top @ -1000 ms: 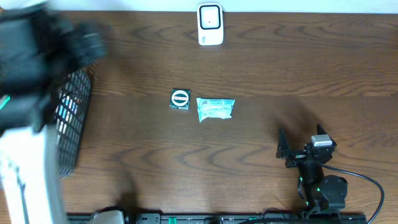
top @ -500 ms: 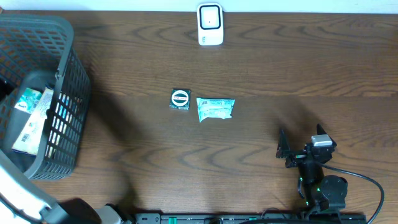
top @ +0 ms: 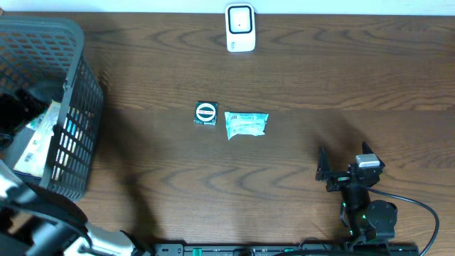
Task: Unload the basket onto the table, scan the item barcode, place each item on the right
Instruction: 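Reach the left gripper into the basket and grasp the Kleenex pack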
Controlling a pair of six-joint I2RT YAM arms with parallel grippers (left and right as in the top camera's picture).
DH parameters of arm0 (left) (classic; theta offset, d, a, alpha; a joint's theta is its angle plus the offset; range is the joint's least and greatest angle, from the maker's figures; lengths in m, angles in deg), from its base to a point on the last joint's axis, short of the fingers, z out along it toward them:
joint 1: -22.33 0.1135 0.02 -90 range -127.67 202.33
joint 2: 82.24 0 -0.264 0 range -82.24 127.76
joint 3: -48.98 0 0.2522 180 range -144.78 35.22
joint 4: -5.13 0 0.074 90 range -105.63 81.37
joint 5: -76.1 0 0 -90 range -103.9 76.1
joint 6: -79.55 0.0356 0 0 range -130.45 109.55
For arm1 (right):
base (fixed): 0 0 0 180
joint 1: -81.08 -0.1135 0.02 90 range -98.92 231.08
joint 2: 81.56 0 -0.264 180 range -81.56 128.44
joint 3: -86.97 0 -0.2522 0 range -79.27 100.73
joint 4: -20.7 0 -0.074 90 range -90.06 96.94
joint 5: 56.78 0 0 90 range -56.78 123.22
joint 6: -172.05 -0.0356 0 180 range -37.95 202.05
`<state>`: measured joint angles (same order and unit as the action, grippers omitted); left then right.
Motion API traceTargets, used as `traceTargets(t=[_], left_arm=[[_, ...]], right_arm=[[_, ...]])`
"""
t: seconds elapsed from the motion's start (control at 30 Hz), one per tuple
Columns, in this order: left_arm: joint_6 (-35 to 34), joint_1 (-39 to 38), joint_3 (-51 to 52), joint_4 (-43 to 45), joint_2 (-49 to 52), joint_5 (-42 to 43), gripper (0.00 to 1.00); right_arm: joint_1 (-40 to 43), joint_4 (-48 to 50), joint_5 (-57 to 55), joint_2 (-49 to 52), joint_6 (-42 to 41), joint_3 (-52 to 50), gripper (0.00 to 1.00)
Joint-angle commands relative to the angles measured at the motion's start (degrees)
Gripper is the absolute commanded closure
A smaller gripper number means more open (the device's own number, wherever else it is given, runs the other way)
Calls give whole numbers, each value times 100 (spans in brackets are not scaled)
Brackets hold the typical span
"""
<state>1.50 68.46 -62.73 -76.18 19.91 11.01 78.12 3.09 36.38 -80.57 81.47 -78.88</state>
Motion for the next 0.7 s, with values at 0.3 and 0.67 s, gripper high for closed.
traceTargets(t=[0.3, 0.67], left_arm=[[1215, -138, 24, -358, 815, 1005, 2], [1394, -341, 234, -203, 984, 699, 6]], right_arm=[[-46, -24, 20, -24, 22, -7, 1], [-46, -24, 22, -24, 24, -7, 1]])
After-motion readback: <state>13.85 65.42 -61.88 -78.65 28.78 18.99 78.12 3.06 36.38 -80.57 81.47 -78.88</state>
